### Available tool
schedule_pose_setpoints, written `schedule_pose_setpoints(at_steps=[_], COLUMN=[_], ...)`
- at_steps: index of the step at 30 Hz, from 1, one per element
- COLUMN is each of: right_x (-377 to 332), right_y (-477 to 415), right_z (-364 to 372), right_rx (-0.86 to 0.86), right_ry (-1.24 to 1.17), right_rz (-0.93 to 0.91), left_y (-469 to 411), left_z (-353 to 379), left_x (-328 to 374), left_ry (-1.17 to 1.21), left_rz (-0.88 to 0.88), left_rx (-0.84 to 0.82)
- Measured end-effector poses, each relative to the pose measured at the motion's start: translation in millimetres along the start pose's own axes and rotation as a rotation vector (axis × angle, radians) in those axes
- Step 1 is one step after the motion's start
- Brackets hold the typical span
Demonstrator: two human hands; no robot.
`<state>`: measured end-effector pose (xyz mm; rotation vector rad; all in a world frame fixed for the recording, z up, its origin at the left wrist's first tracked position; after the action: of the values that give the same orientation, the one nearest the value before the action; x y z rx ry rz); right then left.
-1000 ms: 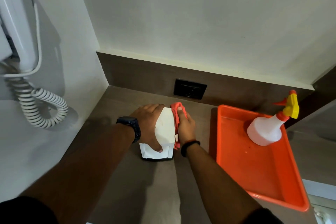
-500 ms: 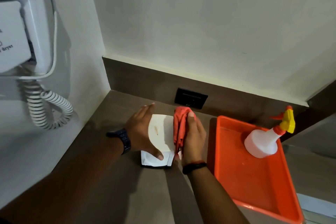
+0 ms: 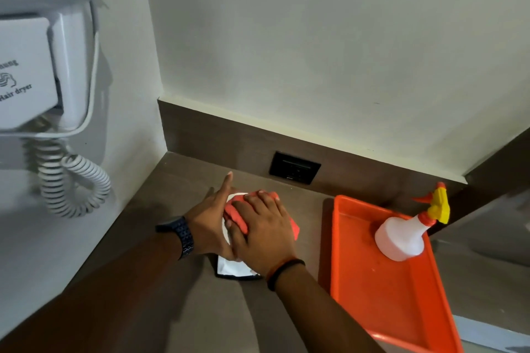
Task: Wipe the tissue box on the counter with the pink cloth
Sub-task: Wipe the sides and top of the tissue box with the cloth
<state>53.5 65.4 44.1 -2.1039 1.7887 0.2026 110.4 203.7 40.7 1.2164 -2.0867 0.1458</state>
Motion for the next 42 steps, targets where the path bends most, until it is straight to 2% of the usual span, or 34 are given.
schedule_pose_setpoints(at_steps=[5, 9, 14, 16, 21, 25, 32, 37, 42], right_x=[20, 10, 5, 15, 36, 21, 10, 33, 13], right_y=[-6, -25, -5, 5, -4, -19, 11, 13, -8], right_z=[-3, -4, 0, -1, -5, -3, -6, -9, -8], right_rx=[-0.06, -0.041, 0.01, -0.023, -0.034, -0.019, -0.029, -0.044, -0.017], right_ry=[-0.043, -0.073, -0.061, -0.051, -0.117, -0.109, -0.029, -0.081, -0.073], right_rz=[0.096, 0.193, 0.028, -0.012, 0.112, 0.152, -0.078, 0.003, 0.056], left_y=[-1, 0, 1, 0, -3, -3, -3, -5, -5], left_z=[1, 0, 0, 0, 1, 2, 3, 4, 5], left_x=[3, 2, 1, 2, 4, 4, 2, 3, 3], left_ry=[-0.013, -0.023, -0.029, -0.03, -0.033, -0.026, -0.022, -0.025, -0.012], left_rz=[-0.035, -0.056, -0.027, -0.036, -0.077, -0.085, -0.046, -0.111, -0.101], left_rx=[0.027, 0.034, 0.017, 0.001, 0.008, 0.015, 0.003, 0.011, 0.043])
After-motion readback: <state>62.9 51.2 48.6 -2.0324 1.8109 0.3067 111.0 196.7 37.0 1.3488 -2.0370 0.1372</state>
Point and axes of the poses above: each hand's wrist, its own y-axis away from the middle knuckle, its own z-axis out of the palm, x = y × z, the point moved 1 cm from there along -y, towards the middle knuckle, and after that the axes turned 2 degrees about -y, right-handed, at the moved point
